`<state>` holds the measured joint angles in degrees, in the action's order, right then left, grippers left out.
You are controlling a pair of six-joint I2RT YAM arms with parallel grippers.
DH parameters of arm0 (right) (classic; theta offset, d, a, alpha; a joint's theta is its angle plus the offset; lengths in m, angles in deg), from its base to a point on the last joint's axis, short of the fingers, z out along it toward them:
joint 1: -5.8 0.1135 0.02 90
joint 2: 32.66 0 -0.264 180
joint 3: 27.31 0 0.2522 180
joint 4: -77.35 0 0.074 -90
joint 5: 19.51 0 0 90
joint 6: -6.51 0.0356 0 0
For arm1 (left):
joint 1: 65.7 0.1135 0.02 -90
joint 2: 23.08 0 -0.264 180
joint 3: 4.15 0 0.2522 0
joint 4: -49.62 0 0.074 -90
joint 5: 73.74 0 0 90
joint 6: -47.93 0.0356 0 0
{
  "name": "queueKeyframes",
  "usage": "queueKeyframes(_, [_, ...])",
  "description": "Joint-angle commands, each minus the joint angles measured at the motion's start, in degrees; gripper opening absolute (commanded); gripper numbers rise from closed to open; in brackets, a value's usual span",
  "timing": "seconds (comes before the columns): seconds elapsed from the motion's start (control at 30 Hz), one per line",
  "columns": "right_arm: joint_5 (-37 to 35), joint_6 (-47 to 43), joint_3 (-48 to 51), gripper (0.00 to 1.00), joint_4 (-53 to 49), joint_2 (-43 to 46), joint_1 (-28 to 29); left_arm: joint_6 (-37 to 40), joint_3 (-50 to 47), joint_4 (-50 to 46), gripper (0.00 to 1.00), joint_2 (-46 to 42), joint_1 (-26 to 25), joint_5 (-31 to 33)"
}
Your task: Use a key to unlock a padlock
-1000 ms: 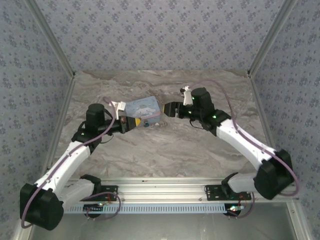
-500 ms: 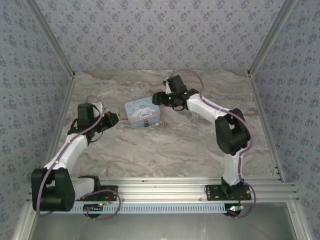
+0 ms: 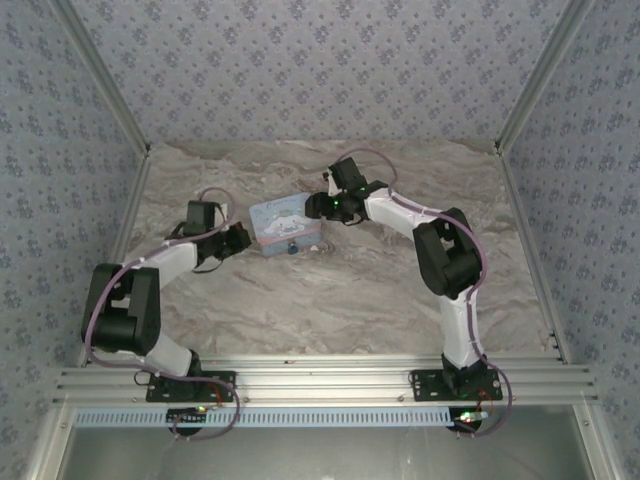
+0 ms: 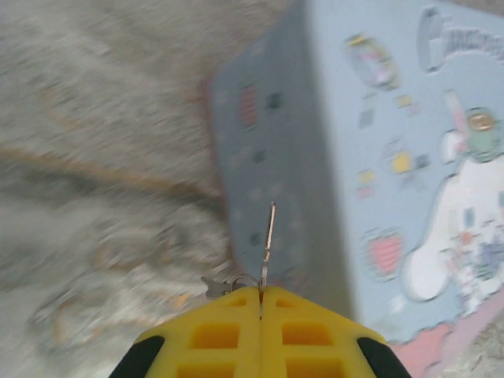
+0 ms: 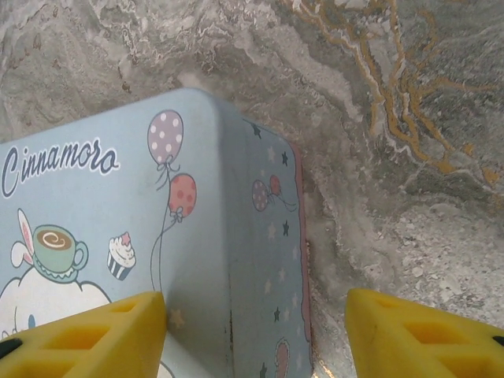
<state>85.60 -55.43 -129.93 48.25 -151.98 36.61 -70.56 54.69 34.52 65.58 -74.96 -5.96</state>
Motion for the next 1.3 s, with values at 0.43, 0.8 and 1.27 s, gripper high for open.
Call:
queueKeyframes(0.43, [-8.0,0.9,24.7,0.61,0.5,23.5,-1.3,2.5,7.9,3.0,0.0,5.8,-13.6,0.5])
queueKeyframes(0.8, [-20.9,5.4,33.6,0.64,-7.4,43.2,1.5,3.1,2.8,-1.8,0.0,-2.9,-13.2,0.6])
queueKeyframes(1.27, [-35.5,22.4,38.1,0.56,0.4,35.9,21.7,13.1,-11.6,-4.2,0.0,-26.5,-15.1,-16.5])
